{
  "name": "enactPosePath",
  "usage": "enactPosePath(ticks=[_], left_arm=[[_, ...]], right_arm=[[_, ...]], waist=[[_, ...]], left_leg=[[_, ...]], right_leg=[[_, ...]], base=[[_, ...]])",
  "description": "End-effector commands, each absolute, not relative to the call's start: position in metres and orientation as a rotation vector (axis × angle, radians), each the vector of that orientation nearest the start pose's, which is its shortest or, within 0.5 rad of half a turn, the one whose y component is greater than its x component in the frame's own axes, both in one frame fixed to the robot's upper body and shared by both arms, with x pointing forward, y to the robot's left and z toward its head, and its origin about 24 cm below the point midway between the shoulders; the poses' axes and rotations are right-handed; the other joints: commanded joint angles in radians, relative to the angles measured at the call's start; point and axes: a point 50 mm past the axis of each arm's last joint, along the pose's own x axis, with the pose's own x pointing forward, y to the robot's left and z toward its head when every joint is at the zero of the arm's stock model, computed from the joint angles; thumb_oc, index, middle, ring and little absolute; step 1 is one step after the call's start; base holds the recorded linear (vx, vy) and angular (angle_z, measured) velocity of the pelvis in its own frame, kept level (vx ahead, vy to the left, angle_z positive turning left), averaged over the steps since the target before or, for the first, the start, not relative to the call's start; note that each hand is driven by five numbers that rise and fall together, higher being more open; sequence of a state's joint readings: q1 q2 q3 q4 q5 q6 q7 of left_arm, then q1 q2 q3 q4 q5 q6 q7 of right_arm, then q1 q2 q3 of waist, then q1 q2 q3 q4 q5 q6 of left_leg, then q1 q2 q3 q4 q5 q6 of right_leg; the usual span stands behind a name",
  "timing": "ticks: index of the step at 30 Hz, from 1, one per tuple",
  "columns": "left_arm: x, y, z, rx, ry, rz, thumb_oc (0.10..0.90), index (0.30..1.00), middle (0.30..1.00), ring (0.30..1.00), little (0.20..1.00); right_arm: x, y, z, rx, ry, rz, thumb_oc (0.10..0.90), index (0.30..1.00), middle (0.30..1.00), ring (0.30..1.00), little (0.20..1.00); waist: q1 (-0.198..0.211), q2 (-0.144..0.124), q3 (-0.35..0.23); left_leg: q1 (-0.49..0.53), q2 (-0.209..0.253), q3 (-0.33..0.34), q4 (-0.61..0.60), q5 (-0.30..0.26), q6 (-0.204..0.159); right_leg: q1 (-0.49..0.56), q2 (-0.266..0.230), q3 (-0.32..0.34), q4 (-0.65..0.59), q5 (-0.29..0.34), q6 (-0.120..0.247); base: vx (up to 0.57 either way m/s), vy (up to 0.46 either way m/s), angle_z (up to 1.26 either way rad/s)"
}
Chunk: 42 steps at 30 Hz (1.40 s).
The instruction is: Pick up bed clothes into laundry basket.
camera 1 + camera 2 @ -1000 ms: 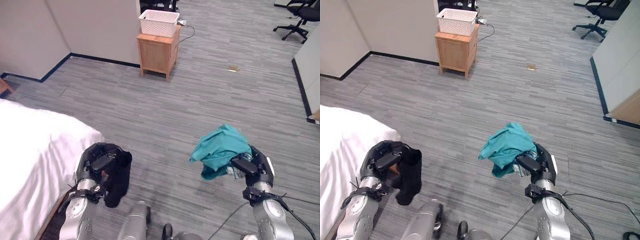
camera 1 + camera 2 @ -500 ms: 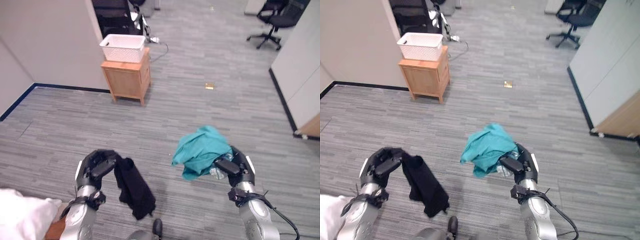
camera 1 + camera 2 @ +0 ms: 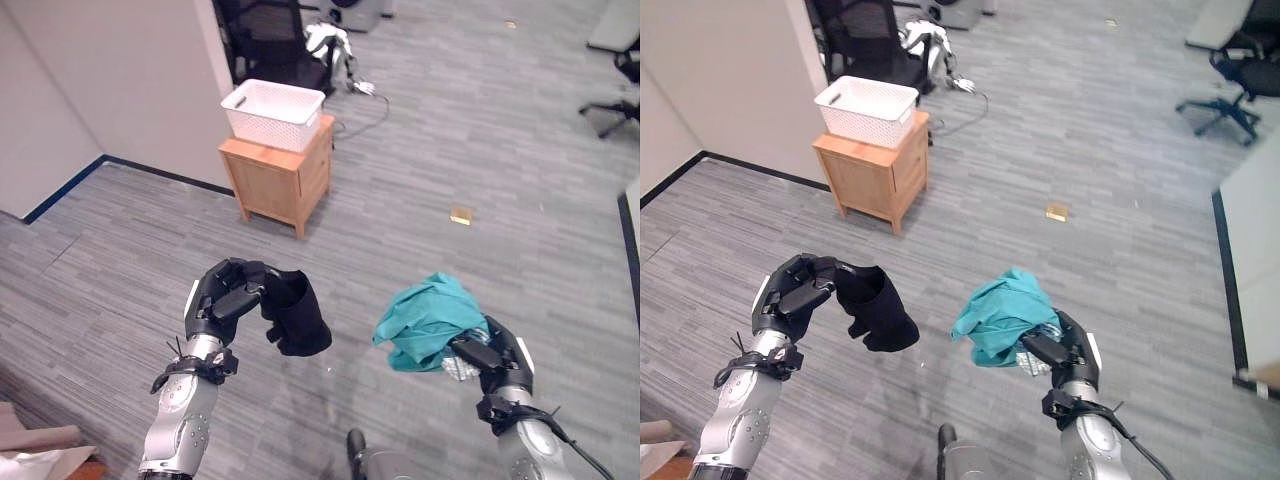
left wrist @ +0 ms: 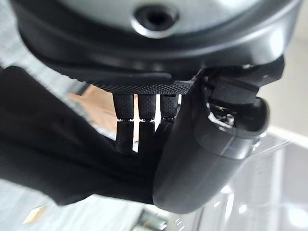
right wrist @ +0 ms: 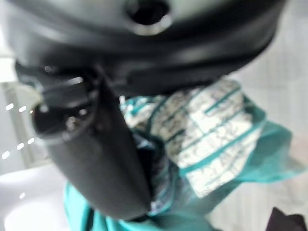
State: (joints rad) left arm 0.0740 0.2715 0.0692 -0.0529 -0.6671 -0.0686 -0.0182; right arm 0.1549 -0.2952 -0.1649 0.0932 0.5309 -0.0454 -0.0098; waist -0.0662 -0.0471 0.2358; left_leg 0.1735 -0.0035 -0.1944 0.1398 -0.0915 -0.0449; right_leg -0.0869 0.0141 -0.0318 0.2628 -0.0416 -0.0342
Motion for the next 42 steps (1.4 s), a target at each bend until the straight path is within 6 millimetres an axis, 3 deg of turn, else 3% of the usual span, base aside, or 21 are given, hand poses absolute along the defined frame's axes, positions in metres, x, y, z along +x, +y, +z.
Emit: enactPosePath(ticks=[1,2,3,4,5,8,10,11,12,14,16,19,20,21,23,24,27,30,35,38,42], left_arm=[[0.236,0.249,0.125,-0.345,-0.474,0.093,0.400,0.300,0.300,0.300,0.300],[0.236,0.249,0.125,-0.345,-0.474,0.093,0.400,0.300,0.300,0.300,0.300],[0.235,0.256,0.127,-0.332,-0.490,0.128,0.400,0.300,0.300,0.300,0.300],[0.235,0.256,0.128,-0.332,-0.491,0.128,0.400,0.300,0.300,0.300,0.300],[0.234,0.261,0.130,-0.319,-0.502,0.143,0.400,0.300,0.300,0.300,0.300],[0.232,0.269,0.132,-0.348,-0.529,0.201,0.400,0.300,0.300,0.300,0.300],[0.232,0.271,0.130,-0.384,-0.536,0.232,0.400,0.300,0.300,0.300,0.300],[0.221,0.284,0.133,-0.433,-0.590,0.309,0.400,0.300,0.300,0.300,0.300],[0.220,0.284,0.132,-0.433,-0.588,0.312,0.400,0.300,0.300,0.300,0.300],[0.210,0.296,0.136,-0.367,-0.610,0.372,0.400,0.300,0.300,0.300,0.300],[0.201,0.306,0.142,-0.345,-0.648,0.426,0.400,0.300,0.300,0.300,0.300],[0.189,0.319,0.151,-0.253,-0.673,0.497,0.400,0.300,0.300,0.300,0.300],[0.181,0.328,0.152,-0.194,-0.669,0.536,0.400,0.300,0.300,0.300,0.300],[0.181,0.328,0.152,-0.194,-0.669,0.536,0.400,0.300,0.300,0.300,0.300],[0.184,0.325,0.155,-0.196,-0.683,0.530,0.400,0.300,0.300,0.300,0.300],[0.184,0.324,0.156,-0.198,-0.686,0.520,0.400,0.300,0.300,0.300,0.300],[0.192,0.317,0.159,-0.165,-0.668,0.483,0.400,0.300,0.300,0.300,0.300],[0.197,0.313,0.162,-0.186,-0.672,0.443,0.400,0.300,0.300,0.300,0.300],[0.194,0.321,0.155,-0.224,-0.662,0.492,0.400,0.300,0.300,0.300,0.300],[0.191,0.327,0.149,-0.210,-0.637,0.543,0.400,0.300,0.300,0.300,0.300],[0.196,0.329,0.148,-0.192,-0.626,0.545,0.400,0.300,0.300,0.300,0.300]], right_arm=[[0.225,-0.259,0.072,0.183,-0.195,-0.162,0.400,0.300,0.300,0.300,0.300],[0.225,-0.259,0.072,0.183,-0.195,-0.162,0.400,0.300,0.300,0.300,0.300],[0.226,-0.262,0.077,0.182,-0.219,-0.164,0.400,0.300,0.300,0.300,0.300],[0.226,-0.262,0.077,0.183,-0.220,-0.164,0.400,0.300,0.300,0.300,0.300],[0.224,-0.268,0.079,0.179,-0.226,-0.180,0.400,0.300,0.300,0.300,0.300],[0.227,-0.276,0.083,0.173,-0.235,-0.235,0.400,0.300,0.300,0.300,0.300],[0.227,-0.277,0.083,0.188,-0.239,-0.248,0.400,0.300,0.300,0.300,0.300],[0.224,-0.278,0.085,0.191,-0.255,-0.263,0.400,0.300,0.300,0.300,0.300],[0.224,-0.278,0.085,0.190,-0.253,-0.262,0.400,0.300,0.300,0.300,0.300],[0.225,-0.277,0.085,0.165,-0.248,-0.258,0.400,0.300,0.300,0.300,0.300],[0.228,-0.273,0.089,0.142,-0.260,-0.239,0.400,0.300,0.300,0.300,0.300],[0.231,-0.271,0.092,0.116,-0.250,-0.222,0.400,0.300,0.300,0.300,0.300],[0.230,-0.264,0.088,0.148,-0.254,-0.192,0.400,0.300,0.300,0.300,0.300],[0.230,-0.264,0.088,0.147,-0.254,-0.192,0.400,0.300,0.300,0.300,0.300],[0.234,-0.256,0.086,0.152,-0.241,-0.170,0.400,0.300,0.300,0.300,0.300],[0.236,-0.252,0.086,0.143,-0.235,-0.146,0.400,0.300,0.300,0.300,0.300],[0.240,-0.245,0.088,0.131,-0.235,-0.127,0.400,0.300,0.300,0.300,0.300],[0.242,-0.241,0.090,0.145,-0.241,-0.111,0.400,0.300,0.300,0.300,0.300],[0.242,-0.244,0.092,0.163,-0.256,-0.126,0.400,0.300,0.300,0.300,0.300],[0.239,-0.247,0.092,0.158,-0.256,-0.133,0.400,0.300,0.300,0.300,0.300],[0.237,-0.252,0.091,0.164,-0.261,-0.160,0.400,0.300,0.300,0.300,0.300]], waist=[[0.024,0.006,-0.104],[0.021,0.006,-0.104],[0.029,-0.006,-0.099],[0.026,-0.009,-0.102],[0.044,-0.042,-0.071],[0.084,-0.049,-0.036],[0.097,-0.042,-0.038],[0.135,-0.030,-0.051],[0.137,-0.040,-0.051],[0.172,-0.017,-0.064],[0.197,-0.011,-0.070],[0.229,-0.018,-0.085],[0.248,-0.027,-0.111],[0.250,-0.030,-0.114],[0.250,-0.008,-0.109],[0.237,0.000,-0.097],[0.199,0.029,-0.072],[0.189,0.038,-0.058],[0.158,0.018,-0.037],[0.136,0.013,-0.041],[0.101,0.007,-0.050]], left_leg=[[0.032,-0.005,-0.013,0.072,0.007,0.023],[0.030,-0.005,-0.016,0.075,0.005,0.023],[-0.055,0.027,0.027,0.312,0.122,-0.005],[-0.061,0.024,0.025,0.313,0.125,-0.005],[-0.187,0.011,0.081,0.591,0.182,0.006],[-0.378,-0.023,0.153,0.795,0.118,0.013],[-0.429,-0.051,0.159,0.756,0.097,0.018],[-0.499,-0.059,0.144,0.520,0.104,0.027],[-0.482,-0.066,0.152,0.495,0.111,0.028],[-0.478,-0.051,0.131,0.205,0.130,0.034],[-0.428,-0.043,0.131,-0.024,0.227,0.024],[-0.411,-0.029,0.189,-0.026,0.242,0.022],[-0.367,-0.056,0.191,-0.025,0.203,0.069],[-0.366,-0.058,0.192,-0.028,0.199,0.069],[-0.306,-0.054,0.204,-0.058,0.188,0.100],[-0.257,-0.055,0.213,-0.082,0.169,0.115],[-0.167,-0.049,0.206,-0.101,0.126,0.140],[-0.111,-0.032,0.203,-0.096,0.078,0.128],[-0.045,-0.052,0.165,-0.089,-0.003,0.097],[0.012,-0.043,0.137,-0.088,-0.060,0.075],[0.056,-0.025,0.098,-0.053,-0.084,0.045]], right_leg=[[-0.033,-0.077,0.039,-0.115,0.107,0.111],[-0.032,-0.078,0.036,-0.116,0.107,0.110],[0.035,-0.058,0.005,-0.155,0.090,0.074],[0.033,-0.062,0.003,-0.159,0.094,0.074],[0.097,-0.062,-0.002,-0.181,0.074,0.035],[0.163,-0.051,-0.019,-0.210,0.050,0.012],[0.182,-0.048,-0.010,-0.216,0.037,0.012],[0.220,-0.039,-0.005,-0.215,-0.004,0.018],[0.223,-0.050,0.000,-0.213,-0.007,0.018],[0.261,-0.025,0.008,-0.224,-0.043,0.025],[0.313,-0.017,0.015,-0.244,-0.066,0.027],[0.349,-0.044,0.005,-0.202,-0.086,0.045],[0.309,-0.093,-0.009,-0.002,0.004,0.119],[0.305,-0.096,-0.006,0.004,-0.001,0.120],[0.190,-0.129,-0.034,0.241,0.158,0.175],[0.137,-0.154,-0.055,0.356,0.185,0.185],[0.023,-0.203,-0.139,0.485,0.132,0.158],[-0.024,-0.290,-0.210,0.372,0.093,0.132],[-0.058,-0.229,-0.180,-0.015,0.091,0.138],[-0.072,-0.189,-0.131,-0.196,0.160,0.163],[-0.099,-0.194,-0.100,-0.215,0.235,0.182]], base=[[0.21,-0.160,0.18],[0.40,-0.400,0.37],[0.19,-0.243,0.42],[0.36,-0.495,0.66],[0.13,-0.238,0.47],[0.21,-0.325,0.30],[0.33,-0.032,0.04],[0.38,-0.016,0.02],[0.55,0.006,0.11],[0.41,0.050,-0.04],[0.45,0.043,-0.20],[0.46,0.097,-0.40],[0.49,0.171,-0.65],[0.47,0.195,-0.89],[0.27,0.188,-0.46],[0.28,0.240,-0.15],[0.25,0.174,0.17],[0.34,-0.012,0.22],[0.30,-0.120,0.24],[0.42,-0.163,0.21],[0.41,-0.207,0.47]])
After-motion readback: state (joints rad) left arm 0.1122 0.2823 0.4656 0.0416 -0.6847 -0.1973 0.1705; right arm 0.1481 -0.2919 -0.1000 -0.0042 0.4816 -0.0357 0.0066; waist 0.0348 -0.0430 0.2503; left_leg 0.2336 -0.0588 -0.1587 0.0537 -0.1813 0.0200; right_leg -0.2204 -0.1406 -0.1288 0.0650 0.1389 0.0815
